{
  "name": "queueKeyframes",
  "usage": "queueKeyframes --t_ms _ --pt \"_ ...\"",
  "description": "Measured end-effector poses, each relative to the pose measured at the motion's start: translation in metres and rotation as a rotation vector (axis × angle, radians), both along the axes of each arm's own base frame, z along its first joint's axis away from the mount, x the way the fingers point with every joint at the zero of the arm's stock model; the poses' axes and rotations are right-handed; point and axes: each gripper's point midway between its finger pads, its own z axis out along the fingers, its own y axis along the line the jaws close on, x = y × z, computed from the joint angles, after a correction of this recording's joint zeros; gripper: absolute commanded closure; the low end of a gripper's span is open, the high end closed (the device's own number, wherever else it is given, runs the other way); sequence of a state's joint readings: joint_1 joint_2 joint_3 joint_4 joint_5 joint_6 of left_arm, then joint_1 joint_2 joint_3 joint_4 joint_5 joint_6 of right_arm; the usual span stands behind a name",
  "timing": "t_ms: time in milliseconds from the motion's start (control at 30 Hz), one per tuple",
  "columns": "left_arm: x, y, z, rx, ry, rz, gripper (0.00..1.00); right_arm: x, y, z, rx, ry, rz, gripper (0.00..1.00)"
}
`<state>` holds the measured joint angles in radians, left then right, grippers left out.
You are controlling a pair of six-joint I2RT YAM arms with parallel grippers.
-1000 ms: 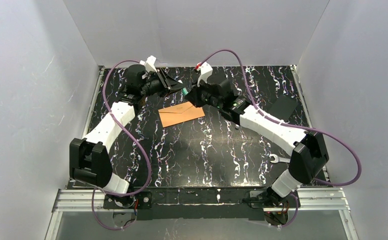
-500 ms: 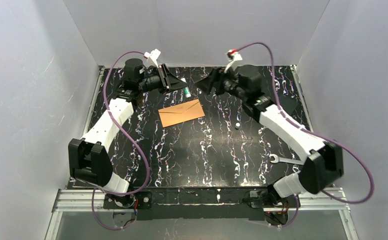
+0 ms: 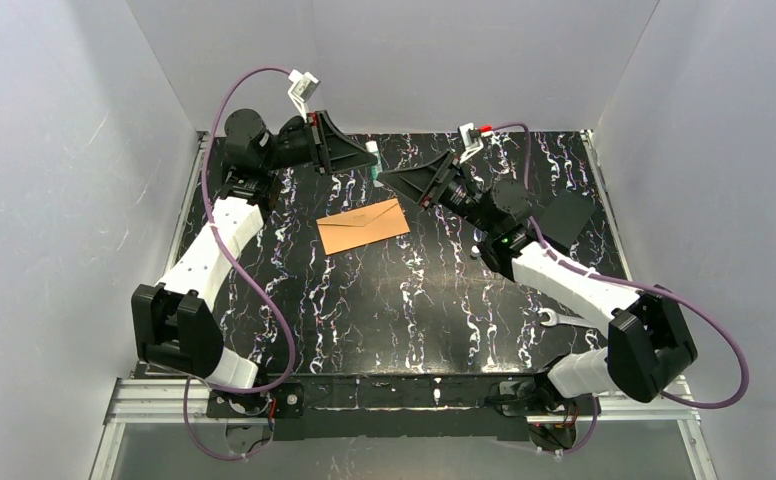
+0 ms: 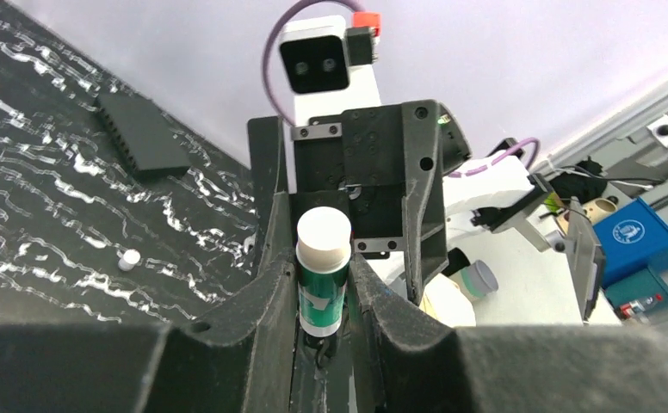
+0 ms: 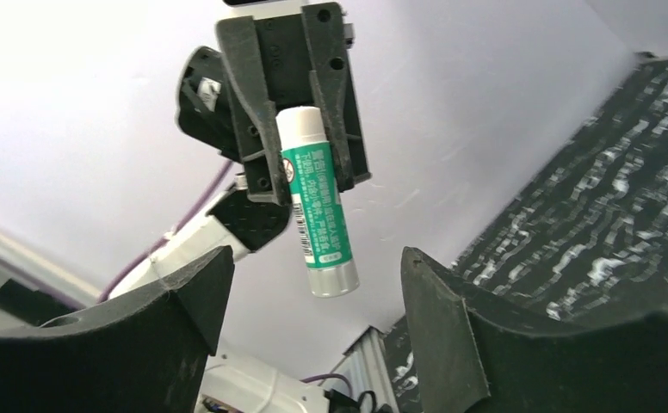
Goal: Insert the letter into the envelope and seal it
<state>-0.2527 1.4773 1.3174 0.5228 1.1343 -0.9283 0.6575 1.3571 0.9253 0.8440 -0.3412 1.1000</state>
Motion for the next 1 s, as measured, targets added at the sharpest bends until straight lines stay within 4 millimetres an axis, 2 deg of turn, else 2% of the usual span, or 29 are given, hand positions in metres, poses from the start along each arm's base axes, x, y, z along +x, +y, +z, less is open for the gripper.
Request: queueKeyframes --t_ms 167,433,567,800,867,1000 --pt "-0.012 0.0 0.023 -0.058 -0.045 -0.043 1.0 -0.013 0.004 0.02 0.086 -0.061 0.056 0.47" --pt "-0.015 0.001 0.043 -0.128 -0.037 -0.042 1.0 -0.02 0.009 0.025 0.138 -0.087 0.11 0.7" --pt "-0.013 0.001 0.043 -0.143 -0.023 -0.031 1.0 -0.021 0.009 0.026 0.141 -0.092 0.11 0.78" --pt "-0.008 0.002 0.04 -0.155 -0.007 -0.007 1.0 -0.015 0.013 0.023 0.101 -0.097 0.093 0.84" --pt "-0.004 0.003 0.037 -0.159 0.001 0.012 1.0 -0.011 0.016 0.02 0.068 -0.093 0.081 0.89" --pt "0.013 0.004 0.024 -0.14 0.044 0.089 1.0 0.005 0.023 0.009 -0.043 -0.069 0.022 0.94"
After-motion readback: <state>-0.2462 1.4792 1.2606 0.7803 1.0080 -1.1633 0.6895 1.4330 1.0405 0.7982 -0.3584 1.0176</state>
